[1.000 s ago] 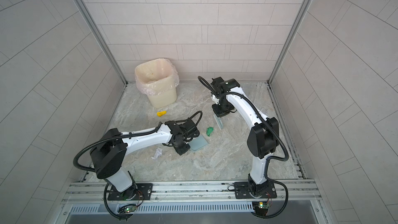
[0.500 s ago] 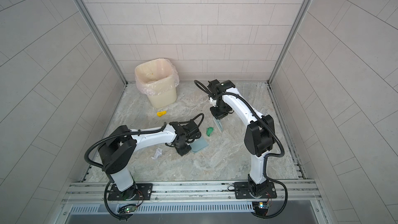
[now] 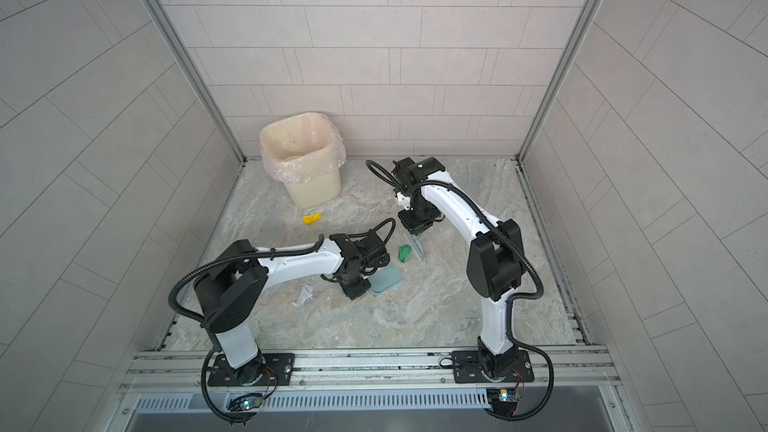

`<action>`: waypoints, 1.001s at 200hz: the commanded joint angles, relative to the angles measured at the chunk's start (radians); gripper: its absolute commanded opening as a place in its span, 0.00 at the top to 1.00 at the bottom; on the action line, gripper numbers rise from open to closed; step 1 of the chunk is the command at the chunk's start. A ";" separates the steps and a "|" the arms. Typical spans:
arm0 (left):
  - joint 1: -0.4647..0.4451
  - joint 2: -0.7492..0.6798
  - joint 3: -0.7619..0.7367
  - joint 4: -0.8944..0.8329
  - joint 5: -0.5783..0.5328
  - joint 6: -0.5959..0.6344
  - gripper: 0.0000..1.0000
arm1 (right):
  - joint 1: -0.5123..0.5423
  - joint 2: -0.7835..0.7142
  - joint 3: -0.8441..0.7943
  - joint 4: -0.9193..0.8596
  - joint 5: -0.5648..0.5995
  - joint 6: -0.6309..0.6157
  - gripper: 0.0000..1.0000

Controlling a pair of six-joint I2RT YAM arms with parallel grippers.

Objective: Sweep away the paper scraps from the table
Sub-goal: 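Sweep the green crumpled scrap into the dustpan with the right brush, then lift the dustpan with the green scrap toward the bin while the right brush withdraws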

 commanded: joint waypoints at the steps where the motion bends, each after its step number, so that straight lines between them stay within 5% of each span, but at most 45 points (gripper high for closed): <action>1: -0.004 0.011 0.020 -0.016 -0.008 0.001 1.00 | 0.028 -0.013 0.015 -0.045 -0.064 -0.017 1.00; 57: -0.004 0.006 0.010 -0.002 -0.010 -0.009 1.00 | 0.076 -0.087 -0.034 -0.060 -0.260 -0.030 1.00; 109: -0.005 0.008 0.008 0.004 -0.009 -0.008 1.00 | 0.032 -0.097 -0.026 -0.072 -0.100 -0.017 1.00; 200: -0.001 -0.146 -0.010 0.016 -0.077 -0.033 1.00 | -0.092 -0.167 -0.052 -0.027 -0.069 0.000 1.00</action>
